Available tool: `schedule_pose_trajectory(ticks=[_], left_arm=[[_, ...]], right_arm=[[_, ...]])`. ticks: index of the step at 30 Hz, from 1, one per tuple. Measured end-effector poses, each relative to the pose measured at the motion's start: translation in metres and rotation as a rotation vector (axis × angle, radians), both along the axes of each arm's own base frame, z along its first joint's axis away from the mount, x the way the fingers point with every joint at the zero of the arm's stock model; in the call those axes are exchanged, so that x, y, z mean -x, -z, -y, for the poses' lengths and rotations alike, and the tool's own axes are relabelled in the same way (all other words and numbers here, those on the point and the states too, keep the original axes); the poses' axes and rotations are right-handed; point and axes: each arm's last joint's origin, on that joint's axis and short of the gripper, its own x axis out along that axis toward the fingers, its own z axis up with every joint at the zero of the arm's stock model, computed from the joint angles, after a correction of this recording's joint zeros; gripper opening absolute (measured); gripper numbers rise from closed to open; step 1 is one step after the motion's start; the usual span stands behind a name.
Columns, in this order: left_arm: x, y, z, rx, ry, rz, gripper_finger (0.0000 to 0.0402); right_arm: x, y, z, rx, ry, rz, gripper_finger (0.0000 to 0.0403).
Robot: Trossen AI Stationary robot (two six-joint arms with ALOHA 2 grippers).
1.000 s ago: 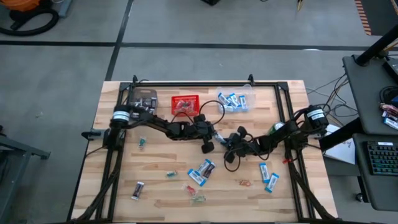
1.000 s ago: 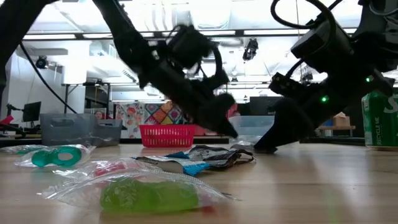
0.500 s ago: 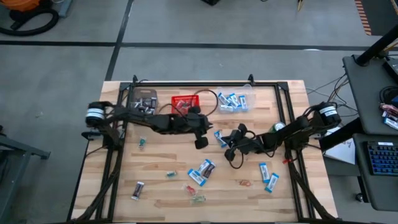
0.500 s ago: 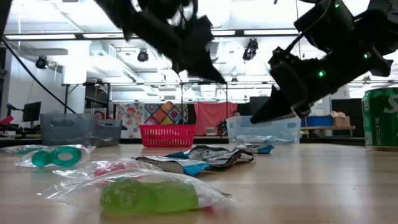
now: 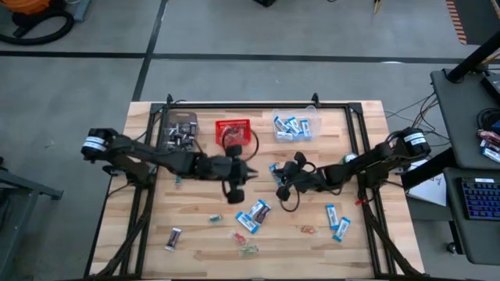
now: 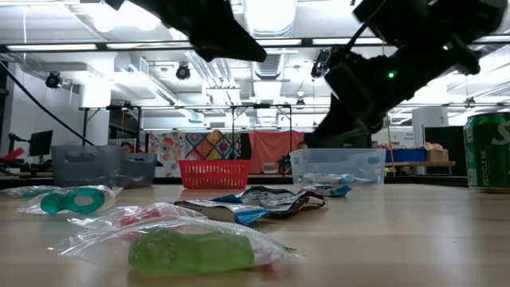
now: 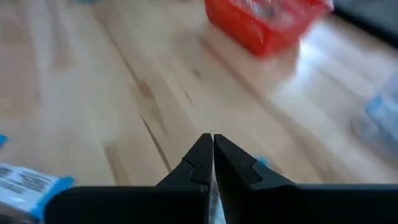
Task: Sort candy
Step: Put the white chocolate into the transparent bin
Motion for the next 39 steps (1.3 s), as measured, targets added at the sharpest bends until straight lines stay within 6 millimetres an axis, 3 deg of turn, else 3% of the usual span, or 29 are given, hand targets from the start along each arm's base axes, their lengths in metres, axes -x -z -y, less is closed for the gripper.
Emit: schedule_pose_trajectory(ticks=[6, 11, 16, 26, 31, 39], left_arm=[[0.011, 0.022, 0.030, 0.046, 0.056, -0.061, 0.0037], [0.017, 0.027, 0.045, 0.066, 0.036, -0.067, 0.0037], [0.020, 0.027, 0.054, 0.053, 0.016, -0.054, 0.0037], [0.023, 0.031, 0.056, 0.058, 0.001, -0.060, 0.0037], [0.028, 0.041, 0.056, 0.070, -0.008, -0.088, 0.0037], [0.036, 0.072, 0.045, 0.069, -0.119, -0.060, 0.0037]], right_arm=[[-0.002, -0.007, 0.007, -0.183, 0.116, -0.230, 0.0008], [-0.003, -0.008, 0.017, -0.255, 0.160, -0.264, 0.0008], [-0.009, 0.004, 0.026, -0.268, 0.182, -0.287, 0.0008], [-0.034, 0.035, 0.028, -0.169, 0.071, -0.244, 0.0008], [-0.046, 0.028, 0.022, -0.114, -0.112, -0.192, 0.0008], [-0.045, 0.007, 0.020, -0.058, -0.157, -0.162, 0.0008]])
